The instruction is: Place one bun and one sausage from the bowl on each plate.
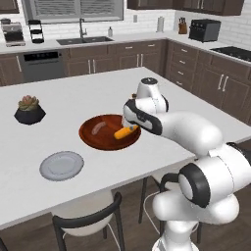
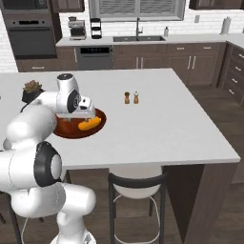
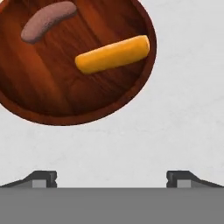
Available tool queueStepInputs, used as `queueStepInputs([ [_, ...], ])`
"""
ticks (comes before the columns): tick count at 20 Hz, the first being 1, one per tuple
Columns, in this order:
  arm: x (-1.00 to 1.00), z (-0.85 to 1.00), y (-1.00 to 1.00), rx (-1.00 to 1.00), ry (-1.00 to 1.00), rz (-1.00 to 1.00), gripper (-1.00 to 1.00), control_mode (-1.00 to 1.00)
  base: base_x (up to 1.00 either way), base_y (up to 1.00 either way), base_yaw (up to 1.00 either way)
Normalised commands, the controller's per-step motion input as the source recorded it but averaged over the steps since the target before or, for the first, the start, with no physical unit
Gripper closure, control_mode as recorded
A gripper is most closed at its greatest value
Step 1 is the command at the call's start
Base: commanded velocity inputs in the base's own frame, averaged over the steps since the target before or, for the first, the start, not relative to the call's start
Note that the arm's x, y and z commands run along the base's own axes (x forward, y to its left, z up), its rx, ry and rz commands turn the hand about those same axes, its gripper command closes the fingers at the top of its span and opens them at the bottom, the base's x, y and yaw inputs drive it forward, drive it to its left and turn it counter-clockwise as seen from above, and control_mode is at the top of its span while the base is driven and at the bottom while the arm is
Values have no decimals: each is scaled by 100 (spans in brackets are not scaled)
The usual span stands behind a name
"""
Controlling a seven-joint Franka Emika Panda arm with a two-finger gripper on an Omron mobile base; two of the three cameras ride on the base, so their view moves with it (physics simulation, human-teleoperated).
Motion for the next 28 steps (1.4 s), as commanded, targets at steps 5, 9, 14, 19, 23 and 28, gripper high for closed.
queueStepInputs([
  [5, 63, -40, 39, 19, 0, -66, -100, -100, 0, 0, 0],
  [9, 43, -1, 61, 10, -5, -43, -100, -100, 0, 0, 0],
  [14, 29, -5, 17, 47, -3, -27, -100, -100, 0, 0, 0],
  [19, 18, -24, 13, 37, 7, -9, -100, -100, 0, 0, 0],
  [23, 57, -23, 63, 0, 0, 0, -100, -100, 0, 0, 0],
  [28, 63, -25, 66, 0, 0, -5, -100, -100, 0, 0, 0],
])
